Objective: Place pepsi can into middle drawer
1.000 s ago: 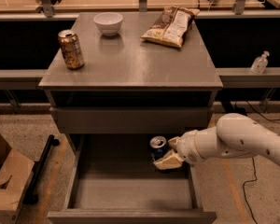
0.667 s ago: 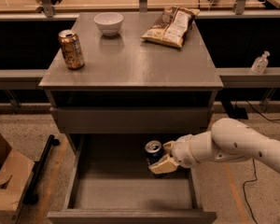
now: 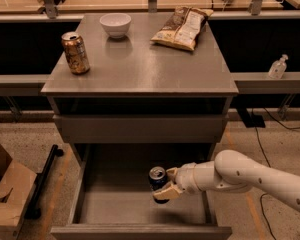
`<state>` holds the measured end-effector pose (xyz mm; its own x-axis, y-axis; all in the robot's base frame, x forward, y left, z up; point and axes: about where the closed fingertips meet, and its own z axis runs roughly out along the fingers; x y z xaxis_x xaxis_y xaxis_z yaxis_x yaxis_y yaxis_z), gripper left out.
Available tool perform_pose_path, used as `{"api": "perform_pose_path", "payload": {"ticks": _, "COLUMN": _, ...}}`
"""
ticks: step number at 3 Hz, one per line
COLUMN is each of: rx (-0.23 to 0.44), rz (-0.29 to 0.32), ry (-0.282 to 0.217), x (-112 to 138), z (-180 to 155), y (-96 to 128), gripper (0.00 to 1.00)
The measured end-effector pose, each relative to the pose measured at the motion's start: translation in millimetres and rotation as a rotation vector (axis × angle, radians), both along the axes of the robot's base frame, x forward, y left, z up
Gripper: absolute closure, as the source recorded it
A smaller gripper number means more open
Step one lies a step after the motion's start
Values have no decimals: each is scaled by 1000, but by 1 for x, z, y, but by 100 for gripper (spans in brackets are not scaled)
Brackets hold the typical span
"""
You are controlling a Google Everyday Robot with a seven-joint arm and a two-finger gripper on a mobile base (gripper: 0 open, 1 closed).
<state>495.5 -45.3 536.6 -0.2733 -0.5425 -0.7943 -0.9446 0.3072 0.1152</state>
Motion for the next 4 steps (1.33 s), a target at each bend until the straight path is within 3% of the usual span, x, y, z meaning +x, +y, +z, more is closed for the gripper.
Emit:
{"api": "perform_pose_path", "payload": {"ticks": 1, "rx": 11, "rz": 3, "ry": 16, "x": -3, "z": -12, "y": 3, "gripper": 100}}
{"api": "perform_pose_path", "payload": {"ticks": 2, "rx": -28, "rz": 33, "ry": -5, "x": -2, "z": -25, "y": 4, "gripper": 100}}
{"api": "perform_pose_path", "payload": {"ticks": 4, "rx": 20, "rz": 75, "ry": -101, "x": 9, "z": -82, "y": 7, "gripper": 100}}
